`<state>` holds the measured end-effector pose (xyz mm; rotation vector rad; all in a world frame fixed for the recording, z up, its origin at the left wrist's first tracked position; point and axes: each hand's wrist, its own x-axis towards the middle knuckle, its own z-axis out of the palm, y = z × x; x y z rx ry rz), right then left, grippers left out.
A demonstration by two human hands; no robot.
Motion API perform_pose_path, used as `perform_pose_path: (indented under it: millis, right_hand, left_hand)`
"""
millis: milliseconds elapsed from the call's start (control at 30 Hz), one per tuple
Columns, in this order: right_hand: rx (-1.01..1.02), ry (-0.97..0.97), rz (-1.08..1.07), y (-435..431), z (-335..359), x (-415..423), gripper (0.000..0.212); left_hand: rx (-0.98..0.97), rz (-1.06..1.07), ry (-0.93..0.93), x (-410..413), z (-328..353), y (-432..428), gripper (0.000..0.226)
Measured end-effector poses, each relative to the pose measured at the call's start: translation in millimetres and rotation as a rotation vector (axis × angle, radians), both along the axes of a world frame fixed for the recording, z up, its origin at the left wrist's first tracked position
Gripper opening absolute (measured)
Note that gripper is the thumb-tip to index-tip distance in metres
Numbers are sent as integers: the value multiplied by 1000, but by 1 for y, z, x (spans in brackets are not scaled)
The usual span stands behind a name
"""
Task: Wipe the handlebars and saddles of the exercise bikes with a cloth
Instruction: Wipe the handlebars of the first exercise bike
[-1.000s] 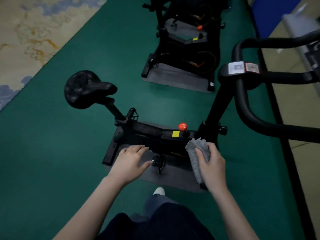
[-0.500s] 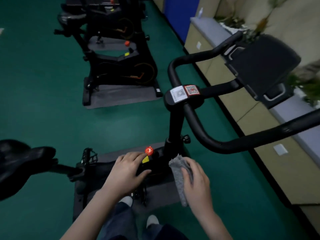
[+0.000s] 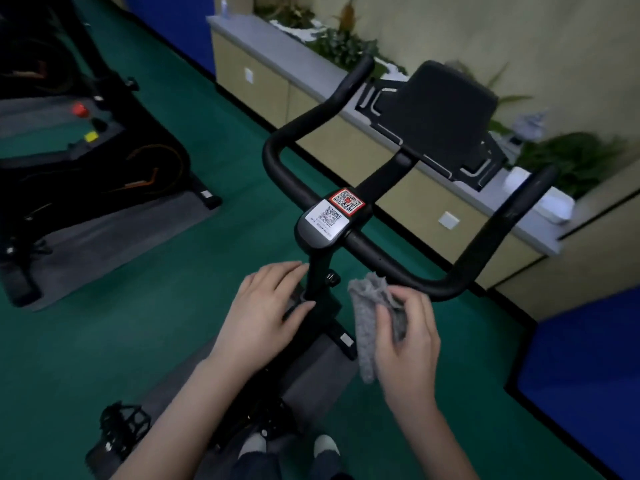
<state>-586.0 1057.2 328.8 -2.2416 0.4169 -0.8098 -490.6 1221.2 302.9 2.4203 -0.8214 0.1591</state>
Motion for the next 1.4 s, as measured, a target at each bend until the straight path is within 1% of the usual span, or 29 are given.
perform_pose_path:
  millis: [167,267,467,633,700,867,1033,1200,1267,1333,1400]
  right_hand:
    - [-108,-104,-181,-2,31,37,18]
    - [-132,-95,-226,-5,42,64,22]
    - [-202,-2,-187,5,38,99,10]
    - [-367,92,-162,5,30,97,9]
    - [-399,112,-147,3,31,96,10]
    - [-396,179,-157,-5,34,92,14]
    - [-330,146,-297,-11,33,75,16]
    - [-315,137,-203,9,35,104,17]
    - [-333,150,-179,8,34,104,16]
    - [-354,164,-193,1,33,91,16]
    - [-351,133,-249,-5,33,77,15]
  left_hand:
    - [-109,-60,-151,29,22,-11,45]
    - [-135,-82,-174,46,29,-23,41]
    - [-164,-107,-185,70,34,-39,38]
    - [-170,-136,-187,80,31,-40,36]
    - [-175,-143,-188,81,30,-41,36]
    - [-211,-193,-226,86,27,-44,32]
    - [-253,-211,-214,87,20,-48,32]
    - [-271,-200,-195,86,16,-48,36]
    - [-268,-203,-192,86,16,-48,38]
    - [-264,-210,-196,86,17,-48,38]
    - [-254,-205,-211,85,18,-47,39]
